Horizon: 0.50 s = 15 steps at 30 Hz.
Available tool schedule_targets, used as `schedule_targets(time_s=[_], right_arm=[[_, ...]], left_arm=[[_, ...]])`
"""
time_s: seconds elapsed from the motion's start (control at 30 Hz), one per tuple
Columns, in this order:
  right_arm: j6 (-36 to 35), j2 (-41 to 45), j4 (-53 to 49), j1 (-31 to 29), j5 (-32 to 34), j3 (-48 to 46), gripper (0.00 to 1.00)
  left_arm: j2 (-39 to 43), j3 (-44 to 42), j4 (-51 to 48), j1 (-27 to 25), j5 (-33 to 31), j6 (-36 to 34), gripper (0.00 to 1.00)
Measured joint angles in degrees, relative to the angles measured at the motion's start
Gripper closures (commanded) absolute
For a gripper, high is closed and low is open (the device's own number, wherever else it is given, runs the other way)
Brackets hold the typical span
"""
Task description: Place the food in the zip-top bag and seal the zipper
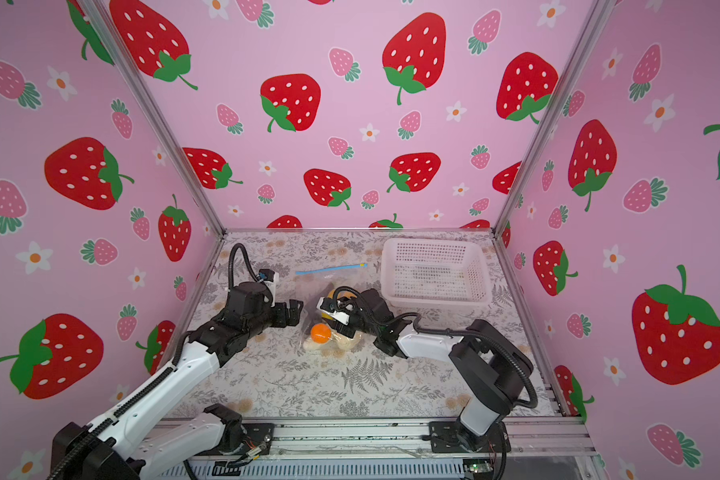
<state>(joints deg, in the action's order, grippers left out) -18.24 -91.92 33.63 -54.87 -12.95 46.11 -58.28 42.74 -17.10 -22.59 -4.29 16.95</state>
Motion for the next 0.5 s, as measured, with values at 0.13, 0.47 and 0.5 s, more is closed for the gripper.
schedule_targets(time_s=[0.13, 0.47, 0.5], right_arm=[[1.53, 9.73, 0.55, 0.11, 3.3, -6.82, 0.49], [8.07, 40.19, 9.84, 17.03, 19.78, -35.74, 0.42], [8.15, 42.03, 10.62, 18.4, 21.64, -38.07, 0.41]], left_arm=[[0.96, -1.33, -1.49, 0.2, -5.18, -0.2, 0.01], [4.76, -10.69, 4.46, 15.82, -7.19, -3.91, 0.03], [3.78, -11.47, 6.62, 16.94, -6.51, -4.42, 0.03]])
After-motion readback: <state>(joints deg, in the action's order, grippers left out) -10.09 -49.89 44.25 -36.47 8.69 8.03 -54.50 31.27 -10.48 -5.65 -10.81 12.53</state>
